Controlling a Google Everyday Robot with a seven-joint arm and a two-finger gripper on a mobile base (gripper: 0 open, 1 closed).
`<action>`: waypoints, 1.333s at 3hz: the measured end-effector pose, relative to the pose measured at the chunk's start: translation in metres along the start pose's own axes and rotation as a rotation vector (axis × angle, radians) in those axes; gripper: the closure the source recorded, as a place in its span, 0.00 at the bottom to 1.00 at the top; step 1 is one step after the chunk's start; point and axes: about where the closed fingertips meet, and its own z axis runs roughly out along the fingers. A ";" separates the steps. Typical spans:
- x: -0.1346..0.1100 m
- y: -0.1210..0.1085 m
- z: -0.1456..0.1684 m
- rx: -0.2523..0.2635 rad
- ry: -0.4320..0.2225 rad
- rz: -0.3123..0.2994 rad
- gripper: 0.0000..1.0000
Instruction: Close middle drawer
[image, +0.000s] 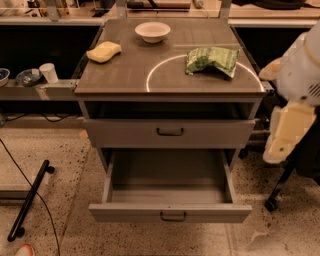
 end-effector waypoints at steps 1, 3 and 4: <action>-0.008 0.039 0.047 0.068 0.020 -0.099 0.00; -0.023 0.086 0.127 0.082 0.020 -0.202 0.00; -0.036 0.088 0.118 0.070 0.021 -0.265 0.00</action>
Offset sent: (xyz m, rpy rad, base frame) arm -0.0780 0.0713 -0.3299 -0.1438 -0.0324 0.2102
